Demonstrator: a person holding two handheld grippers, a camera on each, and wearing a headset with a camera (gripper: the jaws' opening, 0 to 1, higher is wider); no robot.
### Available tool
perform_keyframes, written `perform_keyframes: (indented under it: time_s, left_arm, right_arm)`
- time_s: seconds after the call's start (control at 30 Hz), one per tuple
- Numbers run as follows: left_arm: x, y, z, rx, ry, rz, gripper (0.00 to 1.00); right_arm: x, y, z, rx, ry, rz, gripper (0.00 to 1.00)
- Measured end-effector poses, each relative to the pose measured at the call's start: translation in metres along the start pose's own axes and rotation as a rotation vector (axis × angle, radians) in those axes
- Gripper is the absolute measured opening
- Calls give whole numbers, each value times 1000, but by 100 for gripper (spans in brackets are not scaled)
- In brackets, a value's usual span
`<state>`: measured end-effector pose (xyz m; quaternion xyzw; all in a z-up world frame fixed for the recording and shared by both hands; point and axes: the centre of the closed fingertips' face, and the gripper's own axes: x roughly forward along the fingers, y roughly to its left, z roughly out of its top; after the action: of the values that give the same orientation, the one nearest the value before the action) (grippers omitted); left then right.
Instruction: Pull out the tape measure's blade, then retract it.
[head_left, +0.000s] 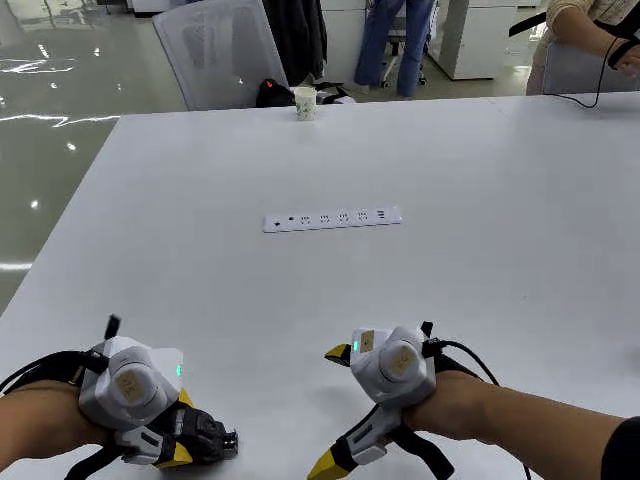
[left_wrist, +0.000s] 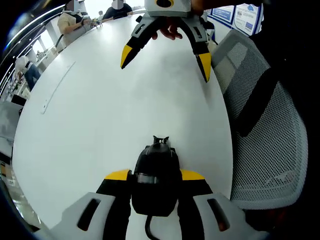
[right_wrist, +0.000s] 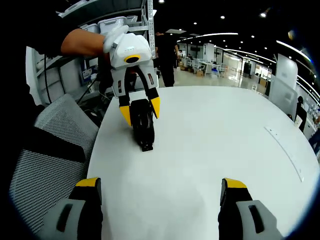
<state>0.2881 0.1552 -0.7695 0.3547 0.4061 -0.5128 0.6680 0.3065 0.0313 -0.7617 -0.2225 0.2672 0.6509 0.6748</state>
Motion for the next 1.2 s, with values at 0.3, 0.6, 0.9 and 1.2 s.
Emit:
perform_keyframes:
  time_s: [0.3, 0.6, 0.9, 1.2]
  left_arm:
    - [0, 0, 0, -3, 6, 13, 30]
    - [1, 0, 0, -9, 5, 2, 30]
    - [2, 0, 0, -14, -4, 9, 30]
    - [1, 0, -1, -13, -7, 4, 30]
  right_arm:
    - [24, 7, 21, -11, -29, 17, 99]
    - [45, 17, 32, -19, -25, 60, 91]
    - [52, 16, 41, -47, -46, 66, 77]
    - [70, 25, 40, -72, -22, 108, 51]
